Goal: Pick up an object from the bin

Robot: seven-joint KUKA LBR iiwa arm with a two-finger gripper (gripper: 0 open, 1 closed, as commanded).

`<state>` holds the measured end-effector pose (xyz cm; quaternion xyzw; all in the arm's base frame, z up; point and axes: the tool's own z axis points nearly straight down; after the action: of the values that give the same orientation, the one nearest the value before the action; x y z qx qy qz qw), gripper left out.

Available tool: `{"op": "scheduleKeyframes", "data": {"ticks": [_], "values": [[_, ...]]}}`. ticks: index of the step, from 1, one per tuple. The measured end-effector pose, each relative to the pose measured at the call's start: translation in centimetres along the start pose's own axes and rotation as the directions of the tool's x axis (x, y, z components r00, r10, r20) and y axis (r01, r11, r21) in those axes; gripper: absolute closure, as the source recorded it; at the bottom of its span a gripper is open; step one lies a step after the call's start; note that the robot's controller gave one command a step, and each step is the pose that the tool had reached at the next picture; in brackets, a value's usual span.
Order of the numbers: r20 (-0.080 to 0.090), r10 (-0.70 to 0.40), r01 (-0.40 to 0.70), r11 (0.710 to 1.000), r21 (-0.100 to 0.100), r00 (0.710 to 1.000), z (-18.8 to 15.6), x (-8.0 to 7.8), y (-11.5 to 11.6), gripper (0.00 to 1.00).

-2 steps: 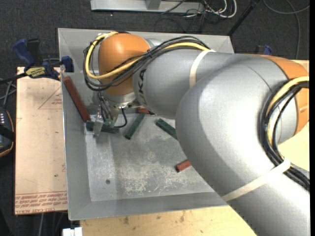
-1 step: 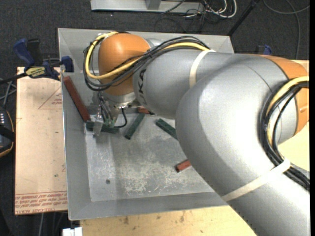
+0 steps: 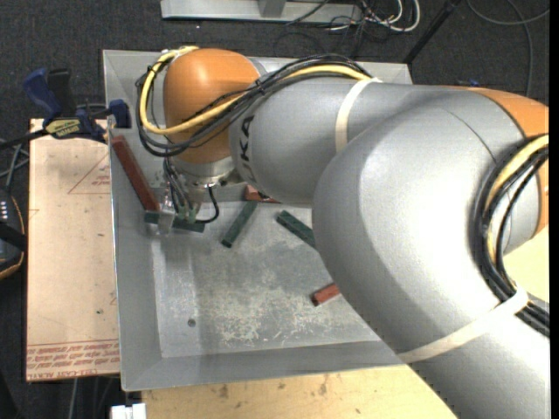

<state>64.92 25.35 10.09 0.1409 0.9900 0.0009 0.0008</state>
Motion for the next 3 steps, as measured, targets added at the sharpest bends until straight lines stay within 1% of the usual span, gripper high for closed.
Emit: {"op": "scheduleKeyframes", "data": {"ticks": [1,2,3], "values": [[-0.001,0.001,-0.001,1.0,0.001,1.0,-0.1,-0.9,-1.6,1.0],[-0.001,-0.01,0.01,1.0,0.001,1.0,-3.0,0.3,-0.9,1.0],[-0.006,-0.006,0.006,1.0,0.004,1.0,-9.3,2.5,-2.3,1.0]]}}
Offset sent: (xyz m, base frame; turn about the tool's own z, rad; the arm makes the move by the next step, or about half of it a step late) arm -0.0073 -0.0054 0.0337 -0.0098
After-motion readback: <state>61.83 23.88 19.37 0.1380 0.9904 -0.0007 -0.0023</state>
